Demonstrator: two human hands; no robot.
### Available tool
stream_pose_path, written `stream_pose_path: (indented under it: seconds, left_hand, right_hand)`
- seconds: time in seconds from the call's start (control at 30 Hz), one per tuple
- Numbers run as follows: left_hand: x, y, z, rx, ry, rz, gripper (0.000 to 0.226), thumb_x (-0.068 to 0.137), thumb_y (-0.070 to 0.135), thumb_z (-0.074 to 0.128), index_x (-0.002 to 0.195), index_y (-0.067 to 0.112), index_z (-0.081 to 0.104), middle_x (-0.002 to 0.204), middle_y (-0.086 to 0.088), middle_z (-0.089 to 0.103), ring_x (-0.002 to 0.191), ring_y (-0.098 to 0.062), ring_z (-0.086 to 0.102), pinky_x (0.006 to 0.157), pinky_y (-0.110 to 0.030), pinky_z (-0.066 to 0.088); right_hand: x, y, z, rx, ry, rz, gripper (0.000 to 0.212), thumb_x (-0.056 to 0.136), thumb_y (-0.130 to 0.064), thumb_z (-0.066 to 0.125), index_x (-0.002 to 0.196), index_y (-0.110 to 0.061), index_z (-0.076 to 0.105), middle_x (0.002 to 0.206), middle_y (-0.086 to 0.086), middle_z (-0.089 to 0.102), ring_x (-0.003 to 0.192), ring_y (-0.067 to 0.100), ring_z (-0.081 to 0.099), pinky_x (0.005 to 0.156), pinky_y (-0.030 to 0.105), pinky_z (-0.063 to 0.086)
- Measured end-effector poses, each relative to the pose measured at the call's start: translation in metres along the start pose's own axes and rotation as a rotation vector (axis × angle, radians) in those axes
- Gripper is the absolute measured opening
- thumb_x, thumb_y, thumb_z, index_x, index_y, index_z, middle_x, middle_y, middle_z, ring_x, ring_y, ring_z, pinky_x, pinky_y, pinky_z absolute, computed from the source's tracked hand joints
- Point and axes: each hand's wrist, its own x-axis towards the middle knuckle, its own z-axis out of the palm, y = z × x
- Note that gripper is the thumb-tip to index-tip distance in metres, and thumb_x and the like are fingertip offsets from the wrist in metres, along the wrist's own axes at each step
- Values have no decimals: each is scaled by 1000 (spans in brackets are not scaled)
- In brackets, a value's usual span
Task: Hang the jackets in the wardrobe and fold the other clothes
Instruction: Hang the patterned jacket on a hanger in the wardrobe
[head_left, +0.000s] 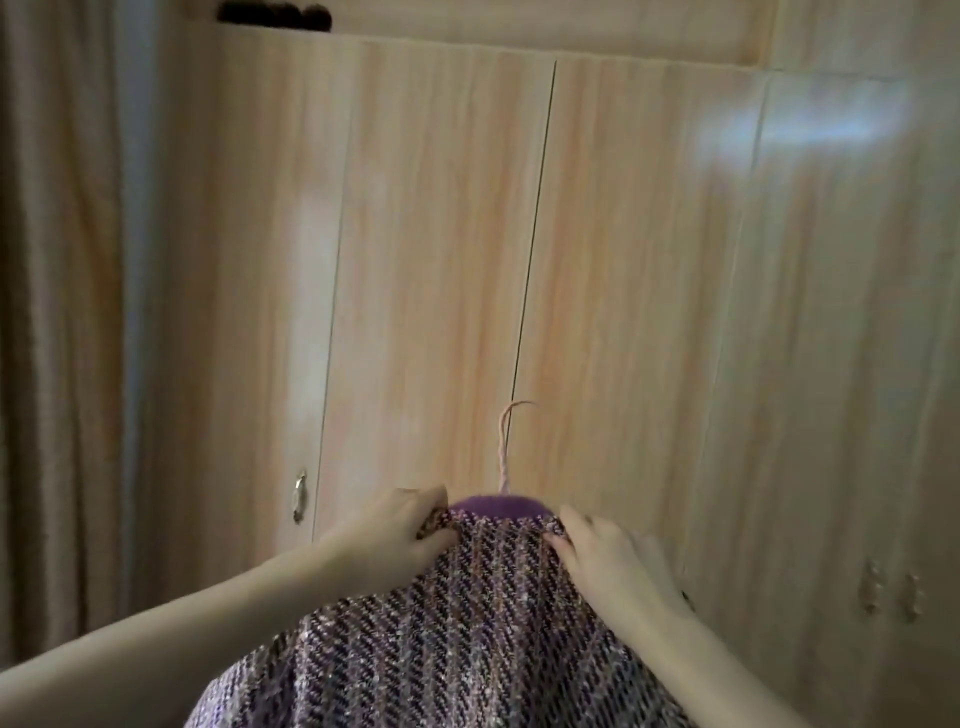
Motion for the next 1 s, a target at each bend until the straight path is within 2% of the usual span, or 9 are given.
stream_pose_path:
  seconds: [0.07, 0.13, 0.27, 0.43, 0.57, 0.67, 0.77, 0.93, 1.0]
  left_hand:
    - [-8, -24, -3, 8, -31, -70, 19, 96, 46, 47, 91, 28, 50, 78, 5, 61, 52, 0, 51, 49, -16, 49]
    - [-14, -43, -2, 163, -40, -102, 33, 94, 58, 43, 102, 29, 56, 72, 9, 61, 54, -2, 58, 54, -23, 56]
    - [-17, -75, 4, 371, -1, -171, 44, 95, 63, 36, 112, 28, 58, 75, 14, 58, 63, -6, 58, 64, -24, 55]
    - [4, -109, 22, 639, -81, -154, 49, 99, 59, 29, 109, 21, 58, 90, 2, 64, 82, -21, 66, 74, -36, 53]
    - [26, -129, 40, 746, -118, -129, 44, 101, 53, 29, 109, 21, 58, 92, 1, 66, 83, -22, 68, 73, -37, 54]
    - [49, -140, 51, 784, -125, -111, 40, 100, 53, 32, 107, 25, 60, 92, 3, 67, 82, -21, 67, 68, -35, 48]
    - [77, -154, 64, 775, -131, -90, 40, 99, 54, 33, 104, 27, 63, 80, 8, 61, 67, -17, 58, 62, -28, 43]
    - [105, -183, 90, 681, -228, -46, 40, 97, 58, 34, 109, 32, 62, 76, 12, 61, 67, -9, 61, 68, -26, 51]
    - [111, -194, 100, 654, -277, -33, 41, 97, 59, 34, 111, 33, 62, 79, 11, 63, 70, -8, 62, 70, -26, 51]
  right_hand:
    - [15, -23, 17, 24, -4, -21, 43, 102, -50, 25, 137, -29, 38, 107, -8, 64, 85, 12, 65, 67, 25, 51]
    - [28, -43, 33, 52, -34, -45, 48, 100, -50, 24, 141, -29, 35, 116, -6, 64, 90, 14, 66, 73, 30, 56]
    - [47, -68, 62, 138, -85, -58, 43, 101, -49, 27, 137, -28, 40, 124, -7, 60, 104, 14, 63, 82, 34, 52]
    - [66, -76, 105, 208, -166, -53, 37, 97, -56, 35, 111, -26, 53, 95, -5, 65, 80, 15, 66, 73, 38, 57]
    - [77, -69, 135, 251, -224, -35, 37, 95, -58, 42, 101, -24, 55, 76, -6, 60, 67, 13, 63, 65, 35, 58]
    - [89, -53, 156, 319, -279, 2, 41, 90, -63, 47, 89, -23, 52, 72, -6, 58, 64, 12, 62, 63, 34, 57]
    - [102, -33, 180, 393, -359, -28, 41, 89, -63, 49, 83, -23, 48, 70, -6, 58, 59, 10, 60, 58, 31, 56]
    - [124, 1, 219, 595, -628, -103, 41, 85, -65, 54, 82, -25, 55, 76, -5, 60, 61, 14, 55, 56, 29, 45]
    - [130, 10, 235, 630, -677, -122, 38, 83, -64, 58, 80, -26, 55, 77, -7, 59, 62, 12, 52, 59, 31, 45]
